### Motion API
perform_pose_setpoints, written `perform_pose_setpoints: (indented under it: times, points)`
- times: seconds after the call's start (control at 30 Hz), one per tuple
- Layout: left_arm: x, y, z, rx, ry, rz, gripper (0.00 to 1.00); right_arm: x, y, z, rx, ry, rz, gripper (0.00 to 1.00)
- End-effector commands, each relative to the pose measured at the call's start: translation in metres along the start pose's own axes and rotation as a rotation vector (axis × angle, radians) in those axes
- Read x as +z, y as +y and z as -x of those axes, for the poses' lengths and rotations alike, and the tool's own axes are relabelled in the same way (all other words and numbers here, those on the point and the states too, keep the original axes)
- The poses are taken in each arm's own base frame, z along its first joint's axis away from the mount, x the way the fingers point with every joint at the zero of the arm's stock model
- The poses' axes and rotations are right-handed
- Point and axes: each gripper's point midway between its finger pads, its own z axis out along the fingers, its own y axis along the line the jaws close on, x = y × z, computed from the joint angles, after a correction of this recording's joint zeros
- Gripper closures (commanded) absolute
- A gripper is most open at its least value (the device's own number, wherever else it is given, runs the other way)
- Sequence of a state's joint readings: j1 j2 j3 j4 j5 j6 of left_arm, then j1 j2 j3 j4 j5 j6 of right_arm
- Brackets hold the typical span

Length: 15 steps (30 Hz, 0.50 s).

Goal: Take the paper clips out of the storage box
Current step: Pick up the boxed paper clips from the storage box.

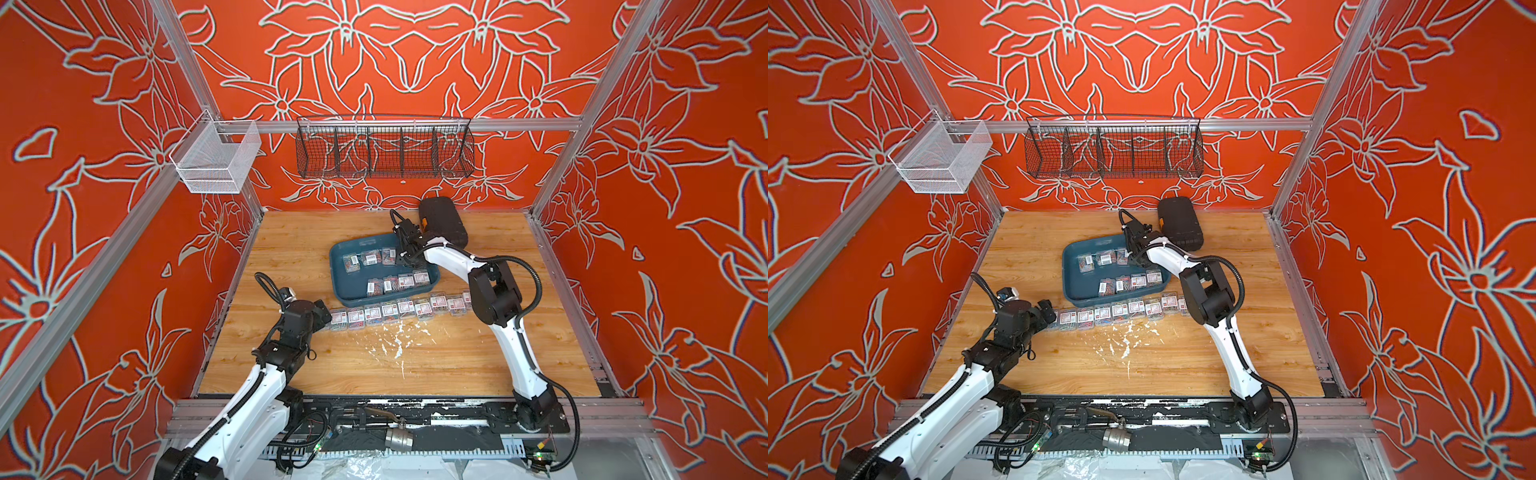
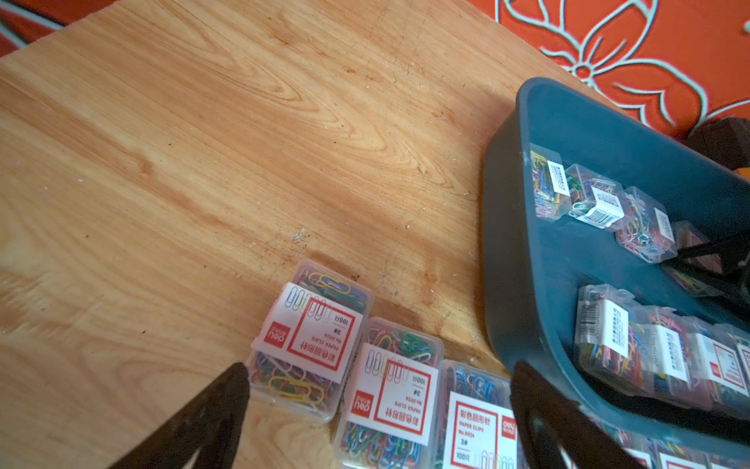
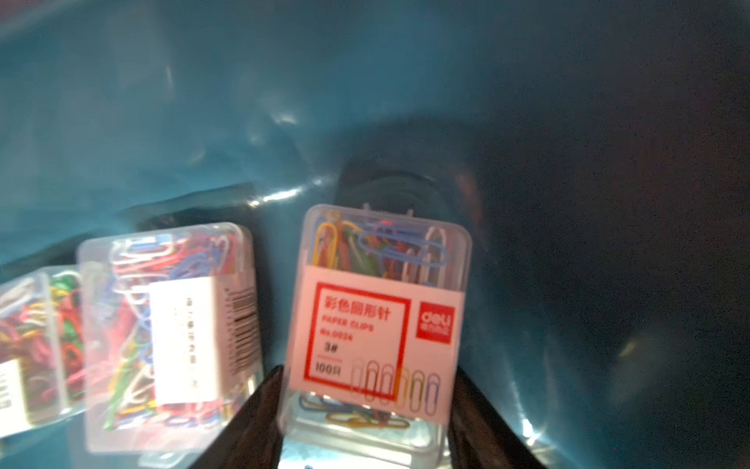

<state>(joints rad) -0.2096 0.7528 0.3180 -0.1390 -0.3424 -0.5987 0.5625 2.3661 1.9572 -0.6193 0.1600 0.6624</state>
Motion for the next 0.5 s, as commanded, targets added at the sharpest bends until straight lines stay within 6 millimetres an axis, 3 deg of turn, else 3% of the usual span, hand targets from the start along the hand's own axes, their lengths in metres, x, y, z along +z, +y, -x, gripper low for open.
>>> perform_pose_setpoints:
  times: [0.0,0.13,0.27,0.47]
  points:
    - [-0.003,-0.005,0.009,-0.007,-0.025,-0.016,0.03,0.004,-0.013,-0.002,-0.035,0.006,-0.077,0.32]
    - [-0.003,-0.005,0.009,-0.008,-0.025,-0.016,0.03,0.015,-0.013,-0.001,-0.037,0.022,-0.077,0.31]
    - [-0.003,-0.005,0.009,-0.008,-0.028,-0.015,0.03,0.026,-0.015,-0.001,-0.023,0.061,-0.057,0.41]
    - [-0.002,-0.005,0.009,-0.008,-0.027,-0.012,0.02,0.009,-0.011,0.008,-0.049,0.035,-0.020,0.53]
